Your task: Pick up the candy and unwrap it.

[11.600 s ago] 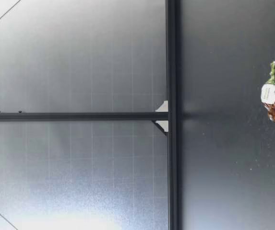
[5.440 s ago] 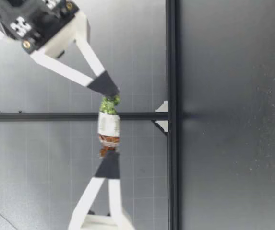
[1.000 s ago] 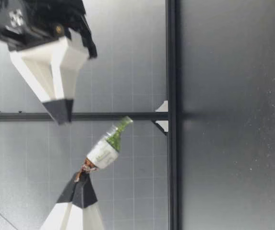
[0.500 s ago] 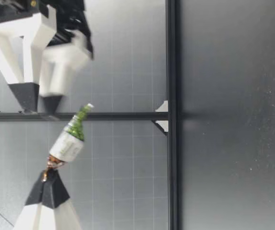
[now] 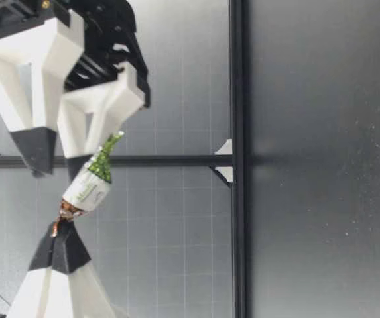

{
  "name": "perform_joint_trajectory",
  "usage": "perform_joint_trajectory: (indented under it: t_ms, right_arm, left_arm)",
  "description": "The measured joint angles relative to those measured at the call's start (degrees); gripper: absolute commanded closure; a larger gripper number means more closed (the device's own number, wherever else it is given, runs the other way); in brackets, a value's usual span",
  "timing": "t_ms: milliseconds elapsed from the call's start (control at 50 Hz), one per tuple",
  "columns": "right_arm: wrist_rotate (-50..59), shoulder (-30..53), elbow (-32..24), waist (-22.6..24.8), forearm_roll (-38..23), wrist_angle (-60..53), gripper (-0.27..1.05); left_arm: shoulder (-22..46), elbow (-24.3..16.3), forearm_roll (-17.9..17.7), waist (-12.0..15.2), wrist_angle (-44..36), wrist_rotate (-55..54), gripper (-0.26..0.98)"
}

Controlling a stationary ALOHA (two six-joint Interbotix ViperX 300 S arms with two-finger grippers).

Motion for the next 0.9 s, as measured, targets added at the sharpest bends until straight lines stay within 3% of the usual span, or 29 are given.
perform_joint_trajectory:
  t_ms: [160,400,540,760,900]
  right_arm:
    - [0.4,0.9,-0.3,0.0,-0.2,-0.1,0.29]
    - [0.2,0.9,-0.5,0.0,-0.4,-0.2,0.78]
    - [0.3,1.1,-0.7,-0.4,-0.4,0.1,0.97]
    - [-0.5,1.1,-1.1,-0.8,-0.4,4.7,0.98]
    - [-3.4,-0.8,-1.4,-1.0,-0.4,11.5,0.98]
  left_arm:
    - [0.1,0.0,-0.1,-0.1,0.0,0.1,0.75]
    - [0.1,0.1,-0.1,-0.1,-0.1,0.0,0.75]
    - [0.1,0.2,-0.1,0.0,-0.1,-0.4,0.75]
    - [0.1,0.9,-1.0,0.0,-0.1,-2.5,0.73]
    - [0.1,1.1,-2.4,0.0,-0.1,-7.1,0.59]
